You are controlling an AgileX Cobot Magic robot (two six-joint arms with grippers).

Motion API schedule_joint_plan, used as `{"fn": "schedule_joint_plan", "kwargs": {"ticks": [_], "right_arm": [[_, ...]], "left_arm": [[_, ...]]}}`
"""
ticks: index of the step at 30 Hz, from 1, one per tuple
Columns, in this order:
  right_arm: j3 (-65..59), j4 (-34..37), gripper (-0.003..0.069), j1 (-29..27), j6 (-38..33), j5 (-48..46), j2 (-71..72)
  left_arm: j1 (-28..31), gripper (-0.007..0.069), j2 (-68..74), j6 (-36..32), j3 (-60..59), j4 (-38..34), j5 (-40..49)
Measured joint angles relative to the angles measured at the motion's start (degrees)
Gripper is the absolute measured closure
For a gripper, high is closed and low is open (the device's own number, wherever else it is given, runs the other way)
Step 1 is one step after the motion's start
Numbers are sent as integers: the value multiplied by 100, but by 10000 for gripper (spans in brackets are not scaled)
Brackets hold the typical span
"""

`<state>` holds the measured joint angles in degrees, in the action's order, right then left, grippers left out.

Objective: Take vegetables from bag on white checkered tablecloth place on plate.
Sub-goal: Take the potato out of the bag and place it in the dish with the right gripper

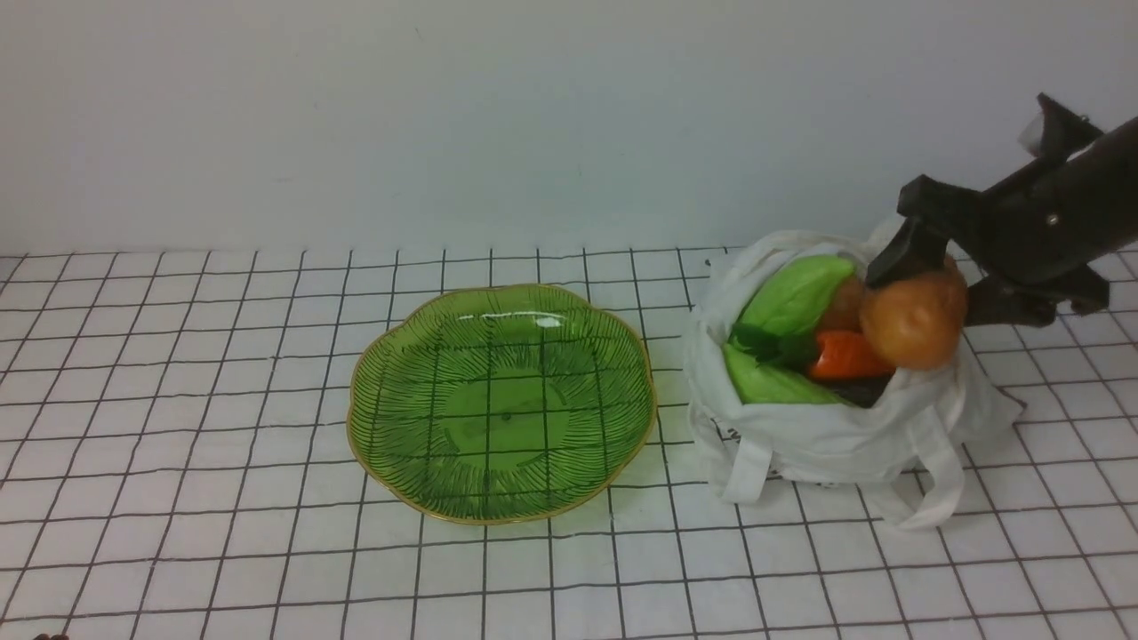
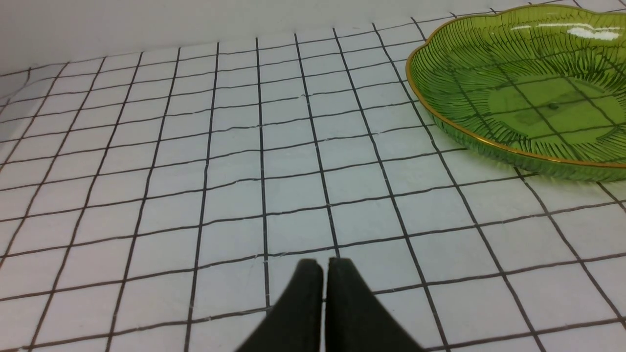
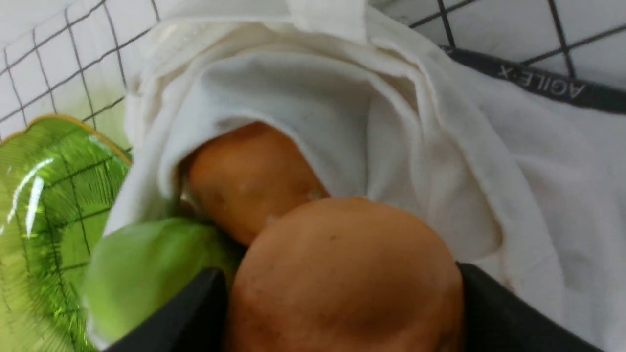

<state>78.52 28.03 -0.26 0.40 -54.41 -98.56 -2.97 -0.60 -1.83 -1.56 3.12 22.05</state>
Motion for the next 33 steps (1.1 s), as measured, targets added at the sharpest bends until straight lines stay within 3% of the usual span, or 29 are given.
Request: {"fn": "schedule_joint_plan", "kwargs": {"ticks": [7,15,19,24,33], "right_arm": [[669,-207,142,133,-40,-126,1007],[982,79,142,1437,-354,290,1270],[982,-196,142,2636,-379,421,755],[982,-880,142,3457,-237,1022,-121],[982,-1119,142,3688,43,1703,-1574]], "left_arm": [[0,633,0,0,0,0,0],[0,633,0,0,0,0,0],[0,633,0,0,0,0,0],[0,633,0,0,0,0,0],[0,633,0,0,0,0,0]]}}
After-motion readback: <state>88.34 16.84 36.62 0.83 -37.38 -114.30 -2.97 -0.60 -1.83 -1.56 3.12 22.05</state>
